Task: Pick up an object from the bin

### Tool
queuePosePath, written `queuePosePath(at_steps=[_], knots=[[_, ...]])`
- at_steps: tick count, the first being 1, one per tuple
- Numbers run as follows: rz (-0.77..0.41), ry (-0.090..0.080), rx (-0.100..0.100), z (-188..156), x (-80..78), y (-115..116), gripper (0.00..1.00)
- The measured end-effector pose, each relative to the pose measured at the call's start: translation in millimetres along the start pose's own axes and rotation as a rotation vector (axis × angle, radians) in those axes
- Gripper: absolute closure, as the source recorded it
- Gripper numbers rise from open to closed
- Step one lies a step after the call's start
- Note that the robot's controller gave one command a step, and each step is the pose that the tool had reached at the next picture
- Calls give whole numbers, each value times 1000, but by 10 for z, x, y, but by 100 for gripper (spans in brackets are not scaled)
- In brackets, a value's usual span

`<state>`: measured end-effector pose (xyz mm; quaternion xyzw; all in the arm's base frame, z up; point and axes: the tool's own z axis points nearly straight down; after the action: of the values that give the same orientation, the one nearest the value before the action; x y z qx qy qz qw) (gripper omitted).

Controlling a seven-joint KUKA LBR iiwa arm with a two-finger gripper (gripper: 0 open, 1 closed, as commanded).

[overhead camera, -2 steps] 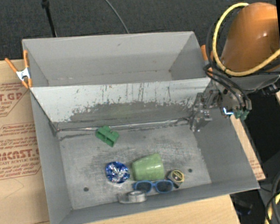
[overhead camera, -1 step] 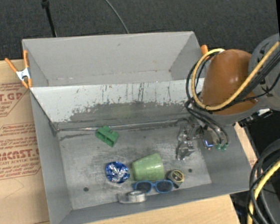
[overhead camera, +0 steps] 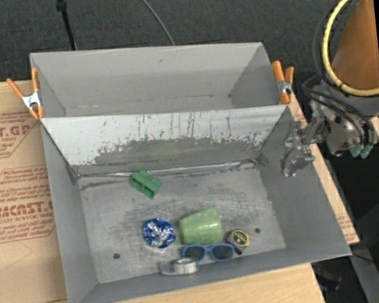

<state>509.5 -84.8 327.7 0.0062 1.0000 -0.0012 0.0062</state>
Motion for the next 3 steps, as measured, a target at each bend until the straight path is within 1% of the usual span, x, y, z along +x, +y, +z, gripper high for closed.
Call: queuePosePath(at_steps=[1,2,3], knots=[[-143,19,-5,1327,157,-194,100],[-144,11,-3,1286,138,-190,0],[-282,18,-9,2049,350,556,0]])
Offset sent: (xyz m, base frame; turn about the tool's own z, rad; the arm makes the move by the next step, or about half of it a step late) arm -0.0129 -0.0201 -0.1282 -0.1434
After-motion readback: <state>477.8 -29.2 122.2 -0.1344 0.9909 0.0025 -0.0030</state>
